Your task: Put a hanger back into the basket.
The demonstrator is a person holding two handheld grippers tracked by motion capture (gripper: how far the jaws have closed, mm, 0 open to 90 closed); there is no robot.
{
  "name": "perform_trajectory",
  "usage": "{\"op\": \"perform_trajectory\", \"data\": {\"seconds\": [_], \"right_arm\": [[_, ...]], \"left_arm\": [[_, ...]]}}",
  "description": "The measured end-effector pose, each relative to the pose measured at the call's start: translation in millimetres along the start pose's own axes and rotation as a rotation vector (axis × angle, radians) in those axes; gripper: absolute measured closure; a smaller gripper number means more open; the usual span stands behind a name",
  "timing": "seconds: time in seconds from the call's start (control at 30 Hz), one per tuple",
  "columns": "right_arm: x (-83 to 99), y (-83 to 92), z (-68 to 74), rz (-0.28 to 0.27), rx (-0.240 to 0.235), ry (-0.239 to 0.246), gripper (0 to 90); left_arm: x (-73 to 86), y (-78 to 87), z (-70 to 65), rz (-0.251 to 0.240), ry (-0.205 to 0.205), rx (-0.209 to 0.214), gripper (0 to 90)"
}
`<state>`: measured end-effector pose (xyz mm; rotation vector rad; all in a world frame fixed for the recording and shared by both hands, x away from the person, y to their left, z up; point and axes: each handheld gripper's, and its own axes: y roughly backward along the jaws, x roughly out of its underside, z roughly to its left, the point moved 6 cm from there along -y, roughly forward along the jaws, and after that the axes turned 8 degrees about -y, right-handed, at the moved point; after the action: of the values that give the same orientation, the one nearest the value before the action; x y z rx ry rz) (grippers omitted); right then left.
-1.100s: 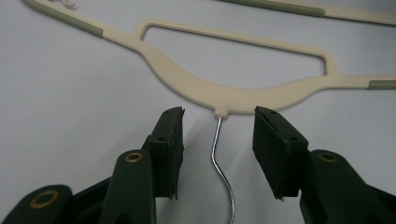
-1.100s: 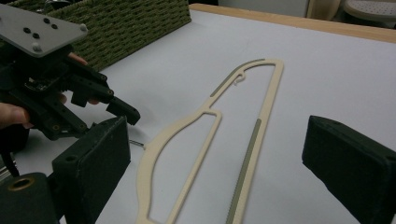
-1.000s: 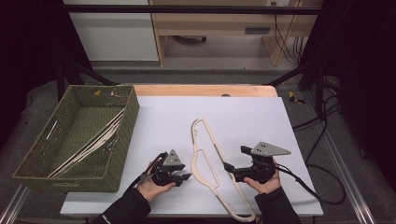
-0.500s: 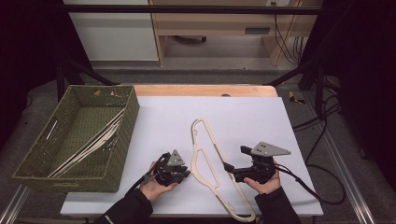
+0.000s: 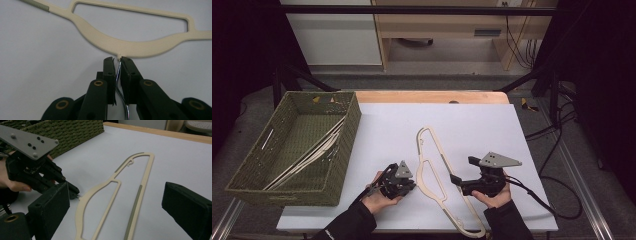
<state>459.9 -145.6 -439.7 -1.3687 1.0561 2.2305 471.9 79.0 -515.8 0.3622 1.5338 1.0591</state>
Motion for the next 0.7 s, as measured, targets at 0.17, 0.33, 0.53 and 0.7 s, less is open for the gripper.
{"op": "perform_trajectory", "data": {"seconds": [0.17,0.33,0.53,0.7], "right_arm": [[1.8,-4.2,4.1,0.011,-0.003,0.002,8.0],[4.0,-8.8,7.3,0.023,-0.014,0.01,8.3],[6.6,-15.6,15.7,0.039,-0.036,0.018,9.0],[9.5,-21.0,20.6,0.053,-0.044,0.027,9.2]], "left_arm": [[-0.4,-0.4,-0.4,0.001,-0.014,-0.005,86.7],[-0.5,0.0,0.8,-0.003,-0.027,0.013,87.5],[-5.3,2.5,-4.3,0.008,-0.055,0.043,88.3],[-11.5,8.4,-6.5,-0.003,-0.051,0.033,88.5]]}}
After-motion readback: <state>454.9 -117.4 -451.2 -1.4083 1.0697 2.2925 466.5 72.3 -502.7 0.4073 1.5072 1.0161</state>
